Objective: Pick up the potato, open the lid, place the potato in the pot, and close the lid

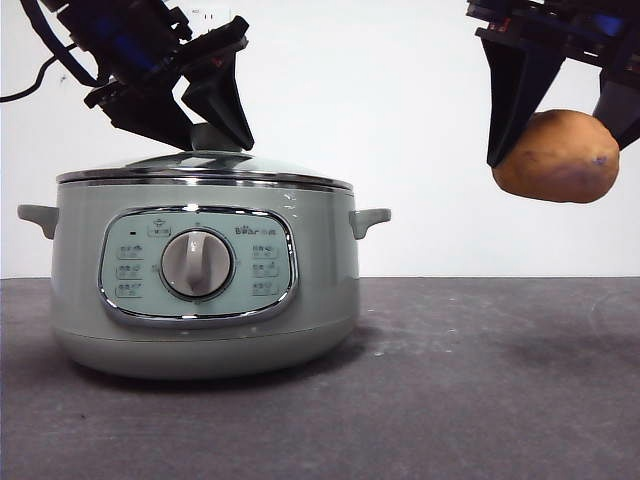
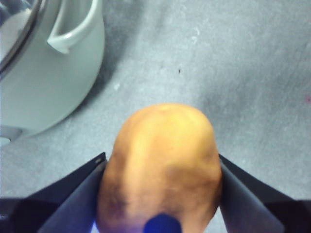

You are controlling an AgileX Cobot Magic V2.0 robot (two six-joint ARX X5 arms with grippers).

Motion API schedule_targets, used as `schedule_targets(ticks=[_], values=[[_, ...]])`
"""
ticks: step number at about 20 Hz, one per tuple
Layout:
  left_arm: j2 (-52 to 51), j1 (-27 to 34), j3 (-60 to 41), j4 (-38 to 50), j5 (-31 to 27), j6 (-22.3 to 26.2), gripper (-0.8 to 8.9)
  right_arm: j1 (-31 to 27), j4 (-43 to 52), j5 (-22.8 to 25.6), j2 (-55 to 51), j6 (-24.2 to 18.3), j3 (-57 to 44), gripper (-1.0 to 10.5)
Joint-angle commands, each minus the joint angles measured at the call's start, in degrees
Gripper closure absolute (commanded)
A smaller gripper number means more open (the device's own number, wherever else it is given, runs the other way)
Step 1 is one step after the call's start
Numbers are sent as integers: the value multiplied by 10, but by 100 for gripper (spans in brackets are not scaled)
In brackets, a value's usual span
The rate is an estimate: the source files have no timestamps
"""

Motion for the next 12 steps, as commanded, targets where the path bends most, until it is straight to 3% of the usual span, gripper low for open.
schedule_targets(ticks=[1, 6, 12], values=[[-33, 1, -3, 12, -5, 3, 822, 0, 12, 2, 0, -5, 1, 945], [-169, 1, -3, 0, -9, 3, 822, 2, 70, -6, 0, -5, 1, 946], [-369, 1, -3, -113, -59, 3, 822, 12, 191, -140, 3, -2, 1, 957]])
